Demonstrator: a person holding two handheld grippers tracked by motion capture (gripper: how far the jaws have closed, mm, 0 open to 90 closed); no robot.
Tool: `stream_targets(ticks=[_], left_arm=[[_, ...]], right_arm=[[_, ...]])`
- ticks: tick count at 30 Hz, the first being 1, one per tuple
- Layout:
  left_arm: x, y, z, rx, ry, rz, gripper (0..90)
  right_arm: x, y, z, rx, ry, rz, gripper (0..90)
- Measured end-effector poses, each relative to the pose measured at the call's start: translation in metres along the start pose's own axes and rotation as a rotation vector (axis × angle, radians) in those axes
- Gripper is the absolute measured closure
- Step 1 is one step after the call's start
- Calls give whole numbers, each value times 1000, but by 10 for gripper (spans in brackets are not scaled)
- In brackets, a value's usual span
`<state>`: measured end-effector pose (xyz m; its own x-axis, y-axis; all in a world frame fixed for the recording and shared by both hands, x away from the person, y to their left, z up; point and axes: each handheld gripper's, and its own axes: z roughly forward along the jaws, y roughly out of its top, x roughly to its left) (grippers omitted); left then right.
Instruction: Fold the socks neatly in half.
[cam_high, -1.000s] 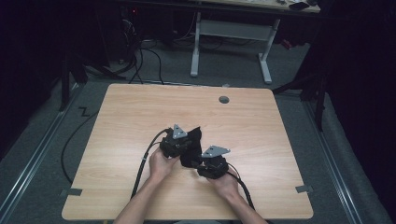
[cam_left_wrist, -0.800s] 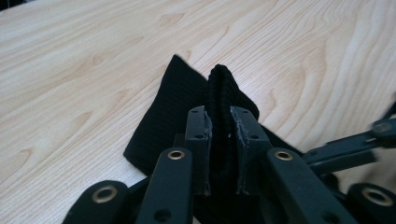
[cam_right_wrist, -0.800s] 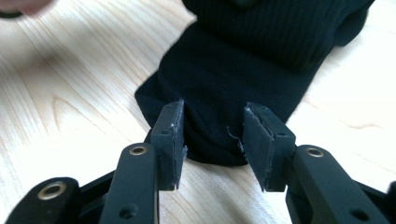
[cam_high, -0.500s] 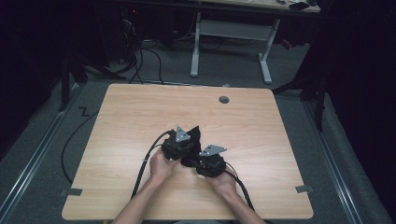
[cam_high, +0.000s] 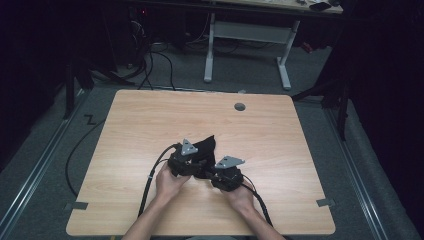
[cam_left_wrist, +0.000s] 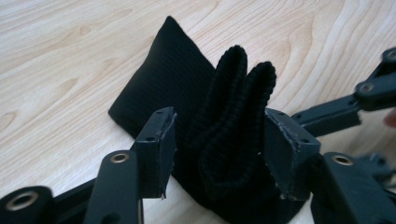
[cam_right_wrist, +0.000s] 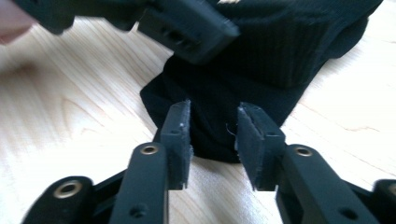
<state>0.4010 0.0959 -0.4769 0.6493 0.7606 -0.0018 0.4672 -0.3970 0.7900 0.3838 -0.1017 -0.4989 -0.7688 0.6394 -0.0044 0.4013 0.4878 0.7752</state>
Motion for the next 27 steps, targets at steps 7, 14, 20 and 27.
stream_targets(ticks=[7, 14, 20, 27], left_arm=[[-3, -8, -9, -2, 5, -11, 431], [-4, -13, -18, -29, 16, -40, 420], [-7, -18, -11, -4, 24, -47, 420], [-12, -20, 1, 44, 37, -39, 417]], right_arm=[[0, 5, -19, -16, -18, -72, 682], [-16, 16, -34, -86, -29, -14, 684], [-22, 28, -20, -42, -29, -7, 639], [-27, 25, 8, 33, -10, 9, 737]])
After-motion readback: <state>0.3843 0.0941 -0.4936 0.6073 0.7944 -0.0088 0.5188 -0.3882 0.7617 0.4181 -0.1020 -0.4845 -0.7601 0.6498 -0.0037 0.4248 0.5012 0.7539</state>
